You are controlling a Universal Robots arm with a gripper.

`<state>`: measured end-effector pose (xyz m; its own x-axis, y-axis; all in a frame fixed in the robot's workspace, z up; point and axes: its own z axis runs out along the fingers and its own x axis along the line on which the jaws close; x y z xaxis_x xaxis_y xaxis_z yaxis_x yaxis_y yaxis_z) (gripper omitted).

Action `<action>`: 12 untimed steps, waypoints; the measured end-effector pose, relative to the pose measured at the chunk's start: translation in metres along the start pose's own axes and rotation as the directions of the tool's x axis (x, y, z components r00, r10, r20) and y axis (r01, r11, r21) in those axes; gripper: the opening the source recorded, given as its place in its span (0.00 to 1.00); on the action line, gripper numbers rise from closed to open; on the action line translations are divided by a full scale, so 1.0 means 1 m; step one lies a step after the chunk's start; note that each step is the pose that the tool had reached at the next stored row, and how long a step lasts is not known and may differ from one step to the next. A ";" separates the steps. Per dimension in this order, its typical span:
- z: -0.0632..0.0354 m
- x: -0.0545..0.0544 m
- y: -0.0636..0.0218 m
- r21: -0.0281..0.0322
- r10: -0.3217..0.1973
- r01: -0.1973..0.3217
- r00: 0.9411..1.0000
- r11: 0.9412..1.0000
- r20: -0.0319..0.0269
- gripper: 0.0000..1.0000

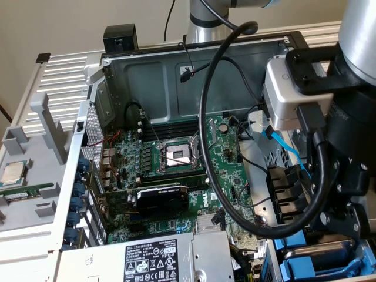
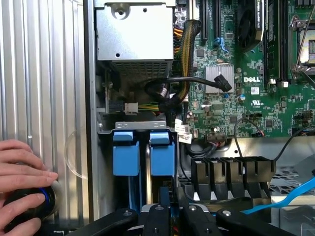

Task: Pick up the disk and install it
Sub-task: 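Insert the second disk wire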

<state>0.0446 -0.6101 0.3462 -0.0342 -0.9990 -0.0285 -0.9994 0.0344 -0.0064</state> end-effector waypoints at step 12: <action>0.0023 0.000 -0.0012 0.000 0.000 0.000 1.000 1.000 0.000 0.16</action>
<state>0.0458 -0.6101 0.3439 -0.0342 -0.9990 -0.0285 -0.9994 0.0344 -0.0064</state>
